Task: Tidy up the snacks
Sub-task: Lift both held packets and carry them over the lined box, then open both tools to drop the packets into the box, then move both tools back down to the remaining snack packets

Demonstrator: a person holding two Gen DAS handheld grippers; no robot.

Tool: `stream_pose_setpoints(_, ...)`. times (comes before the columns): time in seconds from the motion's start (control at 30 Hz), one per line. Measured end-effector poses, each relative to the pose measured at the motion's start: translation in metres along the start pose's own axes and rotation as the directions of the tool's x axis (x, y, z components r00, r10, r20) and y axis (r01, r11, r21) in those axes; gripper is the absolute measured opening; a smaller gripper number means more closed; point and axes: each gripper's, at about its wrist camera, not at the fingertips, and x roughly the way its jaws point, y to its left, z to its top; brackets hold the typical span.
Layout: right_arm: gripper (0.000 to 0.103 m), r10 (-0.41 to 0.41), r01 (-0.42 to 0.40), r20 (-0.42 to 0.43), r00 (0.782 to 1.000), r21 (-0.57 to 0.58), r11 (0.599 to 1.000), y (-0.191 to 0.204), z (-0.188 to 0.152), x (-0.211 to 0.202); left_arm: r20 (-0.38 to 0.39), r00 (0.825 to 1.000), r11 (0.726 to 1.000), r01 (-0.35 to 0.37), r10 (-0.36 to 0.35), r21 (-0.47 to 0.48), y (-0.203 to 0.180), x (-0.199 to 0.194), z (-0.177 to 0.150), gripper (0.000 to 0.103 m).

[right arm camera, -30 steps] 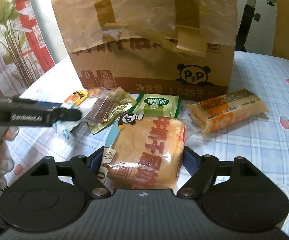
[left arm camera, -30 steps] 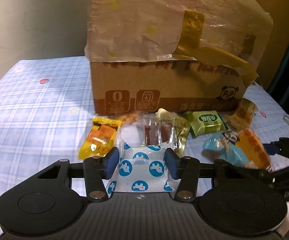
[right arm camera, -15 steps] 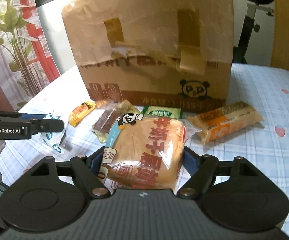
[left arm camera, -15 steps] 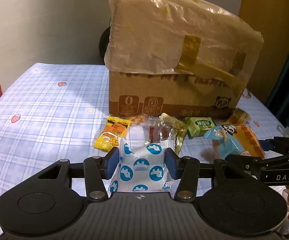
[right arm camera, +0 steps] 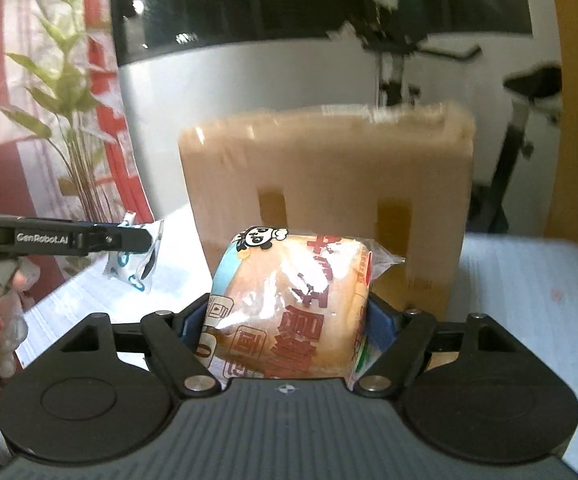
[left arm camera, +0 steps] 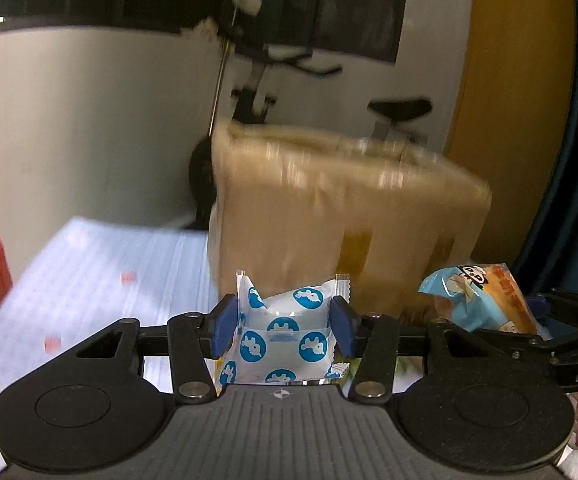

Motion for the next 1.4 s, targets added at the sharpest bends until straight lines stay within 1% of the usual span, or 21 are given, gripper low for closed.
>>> stream_pose_setpoints(0.1, 0.079, 0.014, -0.013, 0.073, 0.997, -0.016, 1.0, -0.003, 0.028, -0.01, 0.045, 0.999, 1.0, 0.007, -0.007, 0.009, -0.002, -0.003, 0.026, 0.053)
stream_pose_setpoints(0.23, 0.079, 0.023, -0.016, 0.158, 0.987, -0.044, 0.999, -0.012, 0.069, -0.013, 0.103, 0.994, 0.999, 0.028, -0.03, 0.026, -0.009, 0.002, 0.064, 0.053)
stream_pose_setpoints(0.33, 0.079, 0.005, 0.014, 0.196, 0.981, -0.093, 0.996, -0.02, 0.096, -0.003, 0.136, 0.99, 0.998, 0.03, -0.036, 0.046, -0.02, 0.012, 0.089, 0.053)
stream_pose_setpoints(0.4, 0.079, -0.035, 0.065, 0.203, 0.979, -0.141, 0.988, -0.027, 0.112, 0.015, 0.151, 0.988, 0.997, 0.021, -0.033, 0.08, -0.03, 0.026, 0.105, 0.053)
stream_pose_setpoints(0.47, 0.079, -0.056, 0.085, 0.186, 0.981, -0.152, 0.985, -0.038, 0.122, 0.033, 0.156, 0.987, 0.995, 0.017, -0.033, 0.103, -0.039, 0.042, 0.12, 0.053)
stream_pose_setpoints(0.53, 0.079, -0.083, 0.11, 0.169, 0.982, -0.156, 0.982, -0.049, 0.13, 0.054, 0.139, 0.99, 0.996, 0.024, -0.036, 0.086, -0.044, 0.064, 0.133, 0.053)
stream_pose_setpoints(0.6, 0.079, -0.113, 0.138, 0.16, 0.981, -0.154, 0.978, -0.056, 0.133, 0.07, 0.125, 0.991, 0.997, 0.027, -0.036, 0.077, -0.048, 0.085, 0.14, 0.053)
stream_pose_setpoints(0.77, 0.079, -0.155, 0.164, 0.109, 0.982, -0.073, 0.984, -0.079, 0.13, 0.101, 0.063, 0.998, 0.997, 0.019, -0.024, 0.076, -0.056, 0.13, 0.142, 0.054)
stream_pose_setpoints(0.83, 0.08, -0.171, 0.176, 0.084, 0.982, -0.057, 0.983, -0.085, 0.127, 0.111, 0.03, 0.999, 0.997, 0.02, -0.022, 0.068, -0.062, 0.145, 0.14, 0.059)
stream_pose_setpoints(0.87, 0.081, -0.166, 0.17, 0.075, 0.983, -0.053, 0.984, -0.086, 0.124, 0.115, 0.017, 1.0, 0.998, 0.016, -0.018, 0.063, -0.063, 0.152, 0.141, 0.06)
stream_pose_setpoints(0.93, 0.084, -0.152, 0.154, 0.054, 0.987, -0.051, 0.987, -0.087, 0.122, 0.118, -0.001, 1.0, 0.999, 0.002, -0.001, 0.05, -0.058, 0.16, 0.14, 0.069)
stream_pose_setpoints(1.03, 0.087, -0.163, 0.167, 0.069, 0.984, -0.058, 0.984, -0.088, 0.119, 0.111, 0.006, 1.0, 0.999, 0.008, -0.008, 0.041, -0.052, 0.157, 0.138, 0.072)
stream_pose_setpoints(1.13, 0.087, -0.147, 0.15, 0.078, 0.986, -0.039, 0.988, -0.089, 0.118, 0.1, 0.008, 1.0, 0.998, 0.005, -0.005, 0.059, -0.052, 0.151, 0.136, 0.072)
stream_pose_setpoints(1.23, 0.086, -0.137, 0.14, 0.091, 0.986, -0.029, 0.99, -0.086, 0.117, 0.089, 0.016, 1.0, 0.998, 0.015, -0.016, 0.064, -0.049, 0.136, 0.133, 0.072)
stream_pose_setpoints(1.4, 0.085, -0.137, 0.14, 0.118, 0.983, -0.012, 0.99, -0.071, 0.111, 0.067, 0.015, 1.0, 0.996, 0.025, -0.026, 0.091, -0.048, 0.11, 0.124, 0.072)
